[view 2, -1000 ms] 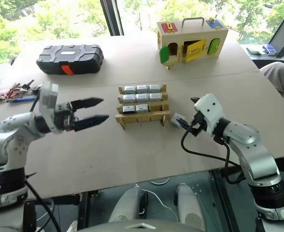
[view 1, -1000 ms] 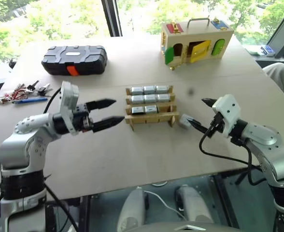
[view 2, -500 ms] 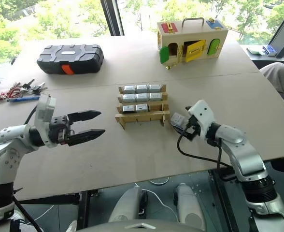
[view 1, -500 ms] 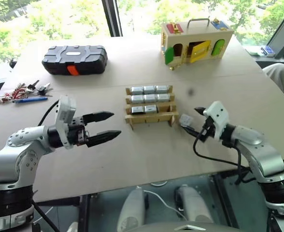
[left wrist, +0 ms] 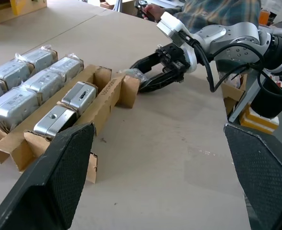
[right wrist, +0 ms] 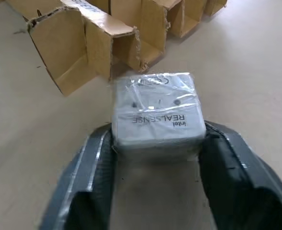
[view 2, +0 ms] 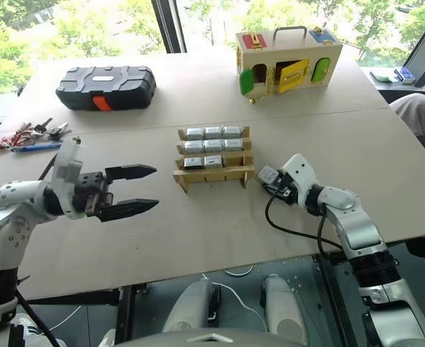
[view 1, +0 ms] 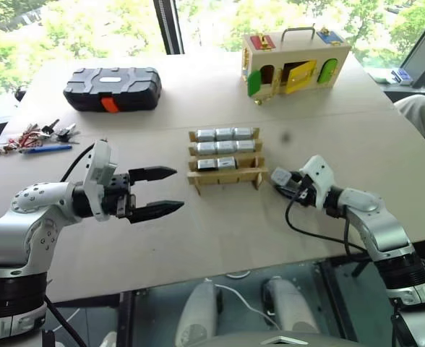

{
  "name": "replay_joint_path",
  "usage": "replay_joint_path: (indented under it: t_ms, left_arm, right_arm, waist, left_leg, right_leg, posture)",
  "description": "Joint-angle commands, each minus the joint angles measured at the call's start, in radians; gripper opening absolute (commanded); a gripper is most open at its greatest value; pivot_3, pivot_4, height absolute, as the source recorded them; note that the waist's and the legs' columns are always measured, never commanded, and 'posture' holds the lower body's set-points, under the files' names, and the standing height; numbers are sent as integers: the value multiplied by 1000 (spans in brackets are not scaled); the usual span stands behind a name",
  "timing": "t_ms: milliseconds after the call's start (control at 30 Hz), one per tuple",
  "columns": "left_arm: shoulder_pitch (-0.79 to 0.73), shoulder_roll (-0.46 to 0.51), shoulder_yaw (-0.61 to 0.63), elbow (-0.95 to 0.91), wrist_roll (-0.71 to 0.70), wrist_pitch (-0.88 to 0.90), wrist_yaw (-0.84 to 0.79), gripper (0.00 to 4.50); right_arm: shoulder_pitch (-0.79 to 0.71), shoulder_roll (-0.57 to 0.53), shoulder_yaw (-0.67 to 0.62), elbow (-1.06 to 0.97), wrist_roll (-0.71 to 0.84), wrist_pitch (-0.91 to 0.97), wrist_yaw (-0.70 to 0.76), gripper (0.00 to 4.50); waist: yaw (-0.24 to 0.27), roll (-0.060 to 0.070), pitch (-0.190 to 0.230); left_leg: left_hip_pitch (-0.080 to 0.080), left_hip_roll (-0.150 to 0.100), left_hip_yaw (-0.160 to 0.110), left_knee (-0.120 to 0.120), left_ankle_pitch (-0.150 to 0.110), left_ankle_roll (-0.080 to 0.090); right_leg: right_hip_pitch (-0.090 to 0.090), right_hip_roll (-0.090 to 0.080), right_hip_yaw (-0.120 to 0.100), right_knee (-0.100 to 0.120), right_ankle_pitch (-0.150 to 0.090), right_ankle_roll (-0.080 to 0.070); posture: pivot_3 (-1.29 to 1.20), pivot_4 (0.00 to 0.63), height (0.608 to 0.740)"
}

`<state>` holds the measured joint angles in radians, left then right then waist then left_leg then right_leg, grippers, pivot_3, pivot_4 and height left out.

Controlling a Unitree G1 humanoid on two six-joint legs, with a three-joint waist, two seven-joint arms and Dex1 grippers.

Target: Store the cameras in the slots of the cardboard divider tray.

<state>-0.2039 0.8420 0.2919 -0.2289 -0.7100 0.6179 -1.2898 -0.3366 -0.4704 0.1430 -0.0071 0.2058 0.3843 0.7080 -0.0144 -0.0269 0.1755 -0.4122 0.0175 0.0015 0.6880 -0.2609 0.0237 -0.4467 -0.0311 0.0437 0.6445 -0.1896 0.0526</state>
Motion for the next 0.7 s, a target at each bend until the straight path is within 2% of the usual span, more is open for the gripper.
replay_joint_path:
  t_ms: [33, 100, 167, 233, 367, 500, 600, 700]
  left_arm:
    - [-42, -6, -10, -69, -67, 110, 108, 4500]
    - [-59, -1, -15, -93, -134, 226, 172, 4500]
    - [-141, -11, -46, -110, -227, 459, 328, 4500]
    - [-232, -54, -82, -97, -307, 604, 425, 4500]
    - [-357, -237, -96, 6, -377, 705, 588, 4500]
    - [-453, -405, -107, 111, -384, 739, 715, 4500]
    - [-492, -455, -96, 170, -370, 738, 763, 4500]
    - [-493, -448, -123, 180, -345, 720, 750, 4500]
  right_arm:
    - [-1, -14, -29, -52, -8, -34, -4, 1887]
    - [4, -25, -41, -84, -11, -31, -10, 1887]
    - [18, -76, -57, -189, -52, -53, -21, 1887]
    - [27, -129, -54, -299, -112, -90, -35, 1887]
    - [11, -200, 3, -447, -255, -119, -58, 1887]
    - [-6, -166, 36, -572, -268, -59, -66, 1887]
    - [-10, -142, 59, -615, -288, -43, -70, 1887]
    - [-20, -110, 67, -651, -282, -12, -77, 1887]
  waist:
    - [0, 0, 0]
    - [-1, 0, 0]
    - [0, 0, 0]
    - [3, 0, 0]
    - [0, 0, 0]
    - [-3, 0, 0]
    - [-2, 0, 0]
    - [-2, 0, 0]
  left_leg:
    - [0, 0, 0, 0, 0, 0]
    - [0, 0, 0, 0, 0, 0]
    - [0, 0, -1, 0, 0, 0]
    - [-1, 0, -3, 0, 0, 0]
    - [0, -2, -4, 1, 0, 0]
    - [0, -2, -4, 1, 0, -1]
    - [0, -2, -5, 1, 1, -2]
    - [0, -3, -4, 1, 1, -2]
  right_leg:
    - [0, 0, 0, 0, 0, 0]
    - [0, 0, 0, 0, 0, 0]
    - [0, 0, 0, 0, 0, 0]
    - [0, 0, -1, 1, 0, 1]
    - [1, -1, -1, 1, 0, 1]
    - [0, 0, -1, 2, 0, 0]
    - [0, 1, -1, 3, 1, 0]
    - [0, 0, -1, 3, 1, 0]
  posture:
    - [0, 150, 740]
    - [0, 150, 740]
    - [0, 150, 740]
    - [0, 150, 740]
    - [0, 150, 740]
    - [0, 150, 740]
    - [0, 150, 740]
    - [0, 150, 740]
